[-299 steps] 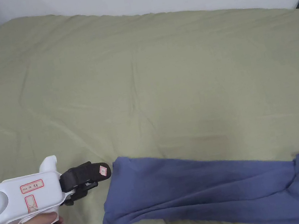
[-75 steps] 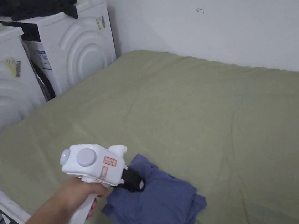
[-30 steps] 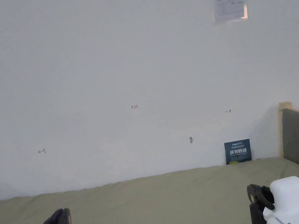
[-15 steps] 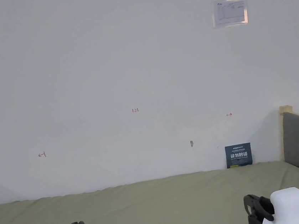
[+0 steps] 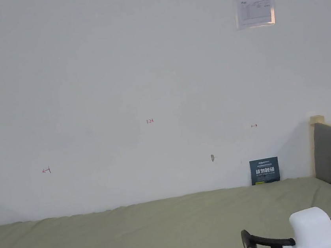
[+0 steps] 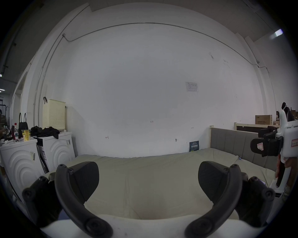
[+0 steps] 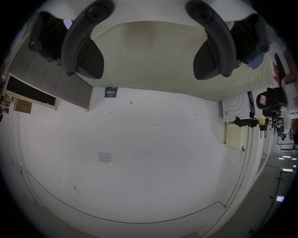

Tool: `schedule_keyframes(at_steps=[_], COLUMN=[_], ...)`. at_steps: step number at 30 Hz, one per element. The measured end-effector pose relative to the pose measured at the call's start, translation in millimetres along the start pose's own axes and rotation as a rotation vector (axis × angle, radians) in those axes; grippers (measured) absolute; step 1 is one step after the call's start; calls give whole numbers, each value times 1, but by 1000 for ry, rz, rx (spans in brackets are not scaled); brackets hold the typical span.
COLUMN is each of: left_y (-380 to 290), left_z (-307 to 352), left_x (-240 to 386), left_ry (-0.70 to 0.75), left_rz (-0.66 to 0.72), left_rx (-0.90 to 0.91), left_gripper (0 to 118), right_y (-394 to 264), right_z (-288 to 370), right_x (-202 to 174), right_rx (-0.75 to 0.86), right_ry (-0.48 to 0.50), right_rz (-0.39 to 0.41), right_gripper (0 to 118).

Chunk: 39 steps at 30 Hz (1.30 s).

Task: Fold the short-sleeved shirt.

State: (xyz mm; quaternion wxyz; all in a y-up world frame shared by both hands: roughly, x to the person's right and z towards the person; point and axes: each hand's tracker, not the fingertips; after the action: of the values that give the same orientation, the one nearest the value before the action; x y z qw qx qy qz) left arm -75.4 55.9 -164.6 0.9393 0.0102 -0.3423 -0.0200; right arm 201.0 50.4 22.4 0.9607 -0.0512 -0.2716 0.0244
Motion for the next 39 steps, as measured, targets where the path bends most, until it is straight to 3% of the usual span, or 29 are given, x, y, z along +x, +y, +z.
schedule_keyframes(at_steps=[8, 14, 20, 25, 33, 39], left_y=[2, 1, 2, 3, 1, 1], left_z=[-1, -2, -2, -3, -4, -3], left_x=[0, -1, -3, -2, -2, -3], left_ry=[-19, -18, -20, -19, -18, -12], left_rz=[18, 20, 35, 30, 34, 37], left_rx=[-1, -11, -11, -11, -20, -18], left_gripper=[118, 118, 118, 118, 118, 118], right_y=[4, 9, 19, 23, 23, 29], right_z=[-6, -3, -6, -8, -8, 2], right_x=[-1, 5, -2, -7, 10, 12], right_rx=[-42, -62, -106, -143, -132, -95], right_ry=[-52, 131, -4, -53, -9, -12], right_rz=[-7, -90, -113, -112, -281, -307], right_gripper=[114, 114, 114, 114, 114, 114])
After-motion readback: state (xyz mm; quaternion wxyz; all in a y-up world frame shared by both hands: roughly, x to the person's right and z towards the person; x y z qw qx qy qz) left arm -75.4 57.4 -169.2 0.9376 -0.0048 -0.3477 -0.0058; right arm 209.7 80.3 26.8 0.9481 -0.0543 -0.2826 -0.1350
